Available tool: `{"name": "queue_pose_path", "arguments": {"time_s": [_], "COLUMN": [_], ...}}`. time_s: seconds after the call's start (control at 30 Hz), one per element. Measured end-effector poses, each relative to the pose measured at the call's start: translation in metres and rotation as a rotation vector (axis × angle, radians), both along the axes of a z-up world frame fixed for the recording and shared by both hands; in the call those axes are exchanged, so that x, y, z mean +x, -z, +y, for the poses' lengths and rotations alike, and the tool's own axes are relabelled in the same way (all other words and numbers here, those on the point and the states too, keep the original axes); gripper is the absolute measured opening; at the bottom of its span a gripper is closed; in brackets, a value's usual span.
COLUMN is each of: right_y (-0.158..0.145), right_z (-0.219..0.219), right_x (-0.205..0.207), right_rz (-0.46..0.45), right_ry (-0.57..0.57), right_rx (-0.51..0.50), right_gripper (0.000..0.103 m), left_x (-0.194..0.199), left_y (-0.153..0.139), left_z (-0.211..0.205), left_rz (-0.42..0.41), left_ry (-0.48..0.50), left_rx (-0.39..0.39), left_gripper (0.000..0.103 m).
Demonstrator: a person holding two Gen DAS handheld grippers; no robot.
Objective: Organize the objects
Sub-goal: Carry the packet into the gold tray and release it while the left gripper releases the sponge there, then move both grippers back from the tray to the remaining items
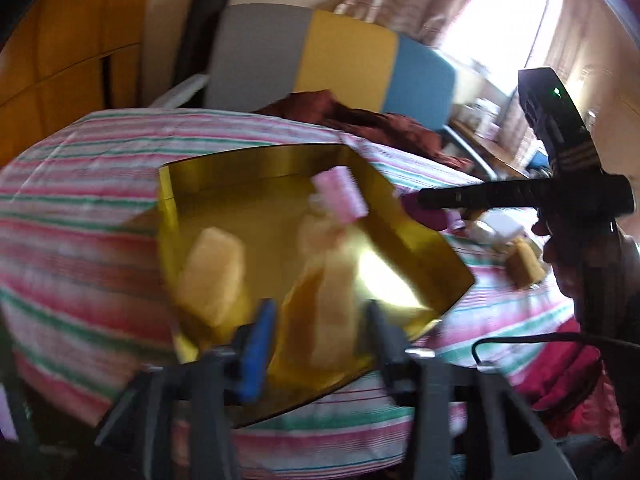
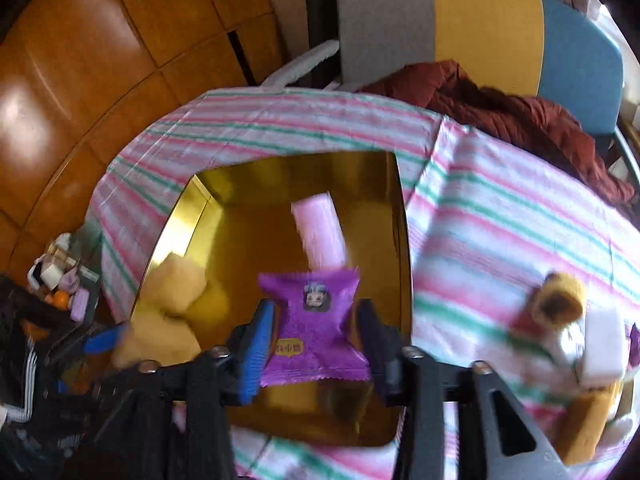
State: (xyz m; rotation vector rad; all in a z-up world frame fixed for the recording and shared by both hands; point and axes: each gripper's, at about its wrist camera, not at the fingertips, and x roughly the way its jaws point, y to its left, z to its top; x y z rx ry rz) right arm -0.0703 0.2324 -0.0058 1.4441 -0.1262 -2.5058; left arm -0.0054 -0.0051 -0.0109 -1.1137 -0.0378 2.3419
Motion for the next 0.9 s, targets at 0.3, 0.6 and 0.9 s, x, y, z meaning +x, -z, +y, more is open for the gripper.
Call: {"name": "queue_pose_path", "arguments": {"time_s": [0.3, 0.6, 0.9], "right_y": [0.014, 0.009, 0.005], "right_z": [-0.004, -0.004, 0.005], "right_x": [0.009, 0.042, 0.062], "right_rz": [-0.010, 0.096, 0.152], "right_ry": [0.045, 0.075, 0.128], "right_rx": [0.018, 0.068, 0.092], "right_gripper": [0.074, 0.086, 0.087], "left_x": [-0.008, -0.007, -0.004], "left_y": [-0.012, -0.030, -0.027], "left_z": [-0.027, 0.009, 0.029], "left_rz": [0.038, 0.115, 0.112], "left_ry": [-0.131, -0.142, -0.154], "left_rx": [0.047, -0.035, -0.114], "left_gripper": [0.082, 0.094, 0.095]}}
